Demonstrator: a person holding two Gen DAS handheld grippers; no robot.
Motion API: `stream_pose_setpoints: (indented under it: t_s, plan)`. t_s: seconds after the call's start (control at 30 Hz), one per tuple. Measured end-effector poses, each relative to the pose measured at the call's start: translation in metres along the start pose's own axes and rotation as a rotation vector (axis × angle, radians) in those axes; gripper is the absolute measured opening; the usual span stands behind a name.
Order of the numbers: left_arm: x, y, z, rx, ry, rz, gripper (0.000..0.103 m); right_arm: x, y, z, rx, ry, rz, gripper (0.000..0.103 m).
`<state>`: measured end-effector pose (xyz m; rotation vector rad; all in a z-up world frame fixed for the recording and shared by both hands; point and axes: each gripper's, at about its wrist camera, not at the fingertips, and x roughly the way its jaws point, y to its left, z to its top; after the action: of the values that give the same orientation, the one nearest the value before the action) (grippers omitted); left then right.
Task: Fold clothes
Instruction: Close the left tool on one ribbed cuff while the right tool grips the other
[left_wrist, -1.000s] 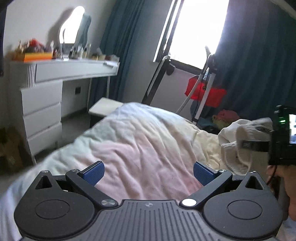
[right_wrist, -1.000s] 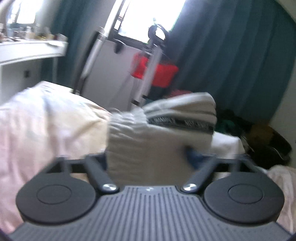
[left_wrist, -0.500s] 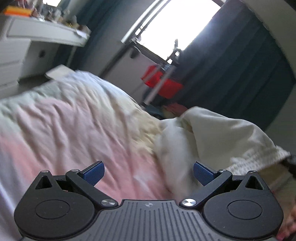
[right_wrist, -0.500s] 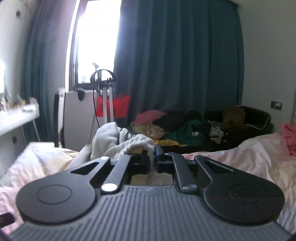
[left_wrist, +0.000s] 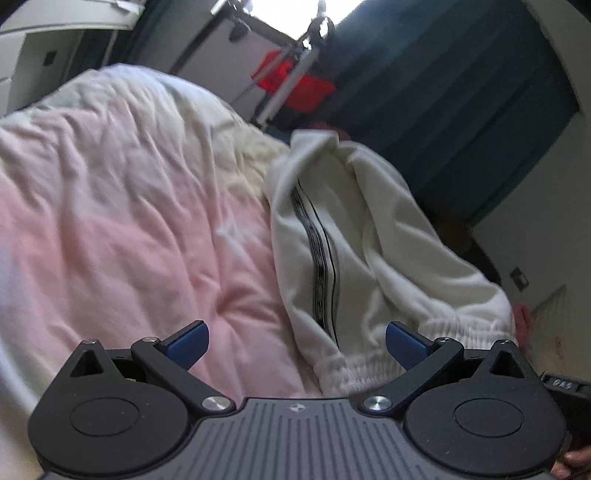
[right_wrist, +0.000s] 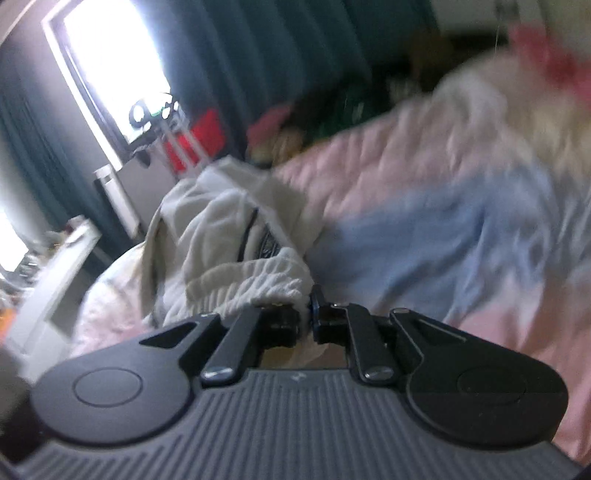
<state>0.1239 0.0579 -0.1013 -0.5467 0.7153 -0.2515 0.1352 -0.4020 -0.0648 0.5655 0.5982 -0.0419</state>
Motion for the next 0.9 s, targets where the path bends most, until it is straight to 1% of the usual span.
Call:
stream_pose_setpoints:
  t_s: [0.07, 0.13, 0.17, 0.23, 0.27, 0.3, 0.33, 0.37, 0.47, 0.5, 0.57, 0.63, 0.67, 0.7, 0.77, 0.83, 0.87, 0.9]
  plan:
    - [0.011, -0.001, -0.005, -0.014, 0.027, -0.016, 0.100, 0.002, -0.011, 0.000, 0.022, 0.061, 0.041, 0.016]
    - [0.023, -0.002, -0.011, -0.028, 0.054, -0.033, 0.099, -0.001, -0.019, 0.001, 0.051, 0.112, 0.068, 0.030]
    - [0.028, -0.002, -0.013, -0.034, 0.067, -0.041, 0.099, -0.002, -0.021, 0.001, 0.074, 0.133, 0.090, 0.033]
    - [0.035, -0.002, -0.016, -0.042, 0.084, -0.055, 0.098, -0.009, -0.031, 0.004, 0.122, 0.151, 0.154, 0.054]
    - [0.038, -0.002, -0.017, -0.045, 0.092, -0.063, 0.097, -0.015, -0.037, 0.006, 0.147, 0.136, 0.189, 0.062]
    - [0.041, -0.002, -0.017, -0.048, 0.092, -0.078, 0.096, -0.021, -0.042, 0.009, 0.174, 0.116, 0.223, 0.075]
    - [0.043, -0.003, -0.017, -0.051, 0.093, -0.093, 0.096, -0.027, -0.046, 0.011, 0.200, 0.096, 0.257, 0.083]
    - [0.046, -0.003, -0.017, -0.054, 0.093, -0.107, 0.096, -0.027, -0.051, 0.014, 0.224, 0.083, 0.266, 0.085]
    - [0.053, -0.004, -0.017, -0.063, 0.095, -0.151, 0.092, -0.017, -0.066, 0.022, 0.290, 0.053, 0.262, 0.085]
    - [0.056, -0.004, -0.017, -0.066, 0.096, -0.165, 0.091, -0.011, -0.067, 0.024, 0.288, 0.060, 0.243, 0.085]
    - [0.063, -0.007, -0.017, -0.061, 0.108, -0.198, 0.087, 0.007, -0.065, 0.031, 0.232, 0.091, 0.179, 0.085]
    - [0.074, -0.013, -0.019, -0.039, 0.134, -0.218, 0.077, 0.027, -0.061, 0.041, 0.158, 0.102, 0.133, 0.084]
    - [0.080, -0.019, -0.020, -0.019, 0.153, -0.212, 0.068, 0.039, -0.060, 0.046, 0.131, 0.110, 0.113, 0.084]
    - [0.086, -0.024, -0.022, 0.002, 0.169, -0.204, 0.066, 0.049, -0.062, 0.048, 0.133, 0.126, 0.100, 0.083]
    - [0.092, -0.033, -0.024, 0.059, 0.167, -0.162, 0.066, 0.069, -0.068, 0.048, 0.154, 0.163, 0.079, 0.083]
    - [0.097, -0.033, -0.024, 0.081, 0.166, -0.127, 0.055, 0.079, -0.074, 0.043, 0.172, 0.198, 0.061, 0.083]
    - [0.099, -0.032, -0.024, 0.084, 0.165, -0.106, 0.038, 0.083, -0.077, 0.040, 0.181, 0.215, 0.052, 0.083]
    - [0.098, -0.028, -0.023, 0.066, 0.164, -0.094, 0.030, 0.087, -0.080, 0.036, 0.190, 0.232, 0.044, 0.083]
